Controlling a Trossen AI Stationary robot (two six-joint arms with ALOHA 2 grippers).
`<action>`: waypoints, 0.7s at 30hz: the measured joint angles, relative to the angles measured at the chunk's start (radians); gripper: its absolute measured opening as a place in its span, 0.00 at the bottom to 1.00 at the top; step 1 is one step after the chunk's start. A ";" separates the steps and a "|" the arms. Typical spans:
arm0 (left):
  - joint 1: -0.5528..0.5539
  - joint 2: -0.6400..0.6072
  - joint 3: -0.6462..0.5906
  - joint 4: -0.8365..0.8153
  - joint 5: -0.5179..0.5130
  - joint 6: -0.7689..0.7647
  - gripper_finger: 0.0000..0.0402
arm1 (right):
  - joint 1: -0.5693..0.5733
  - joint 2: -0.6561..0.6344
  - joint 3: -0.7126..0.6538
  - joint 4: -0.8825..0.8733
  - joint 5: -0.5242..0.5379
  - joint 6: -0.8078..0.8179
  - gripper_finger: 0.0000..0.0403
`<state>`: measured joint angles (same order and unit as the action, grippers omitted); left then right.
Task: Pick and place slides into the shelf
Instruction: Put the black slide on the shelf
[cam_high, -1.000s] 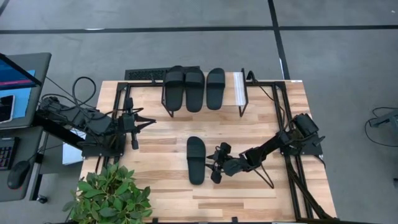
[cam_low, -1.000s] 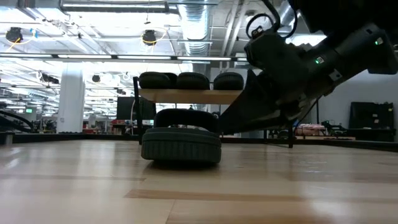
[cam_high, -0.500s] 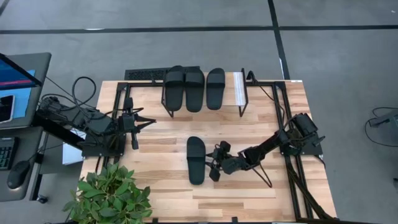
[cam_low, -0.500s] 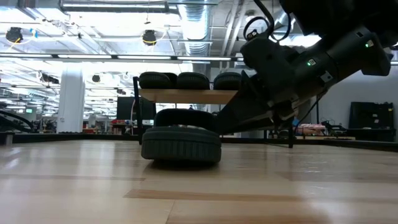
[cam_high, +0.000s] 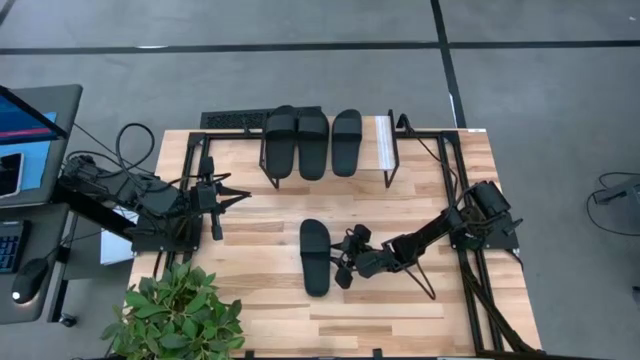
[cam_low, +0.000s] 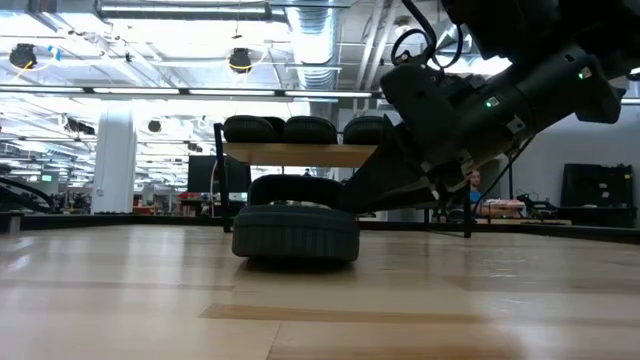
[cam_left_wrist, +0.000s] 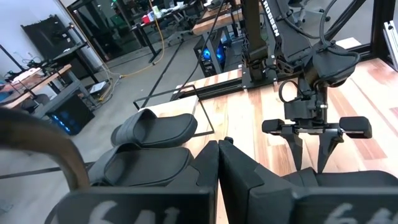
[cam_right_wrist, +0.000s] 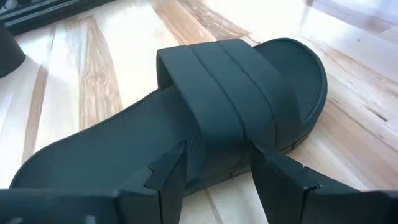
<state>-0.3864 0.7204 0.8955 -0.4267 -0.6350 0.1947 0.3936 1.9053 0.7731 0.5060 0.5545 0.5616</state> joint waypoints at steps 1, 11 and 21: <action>0.000 0.000 0.000 0.000 0.000 0.000 0.00 | -0.003 0.000 0.000 0.000 0.000 0.009 0.41; 0.000 0.000 0.000 0.000 0.000 -0.006 0.00 | -0.024 -0.001 0.000 0.000 0.000 0.044 0.40; 0.000 0.000 0.000 0.000 0.000 -0.006 0.00 | -0.032 -0.004 0.002 -0.028 -0.013 0.116 0.20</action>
<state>-0.3863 0.7204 0.8955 -0.4267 -0.6350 0.1883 0.3618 1.9009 0.7747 0.4782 0.5412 0.6778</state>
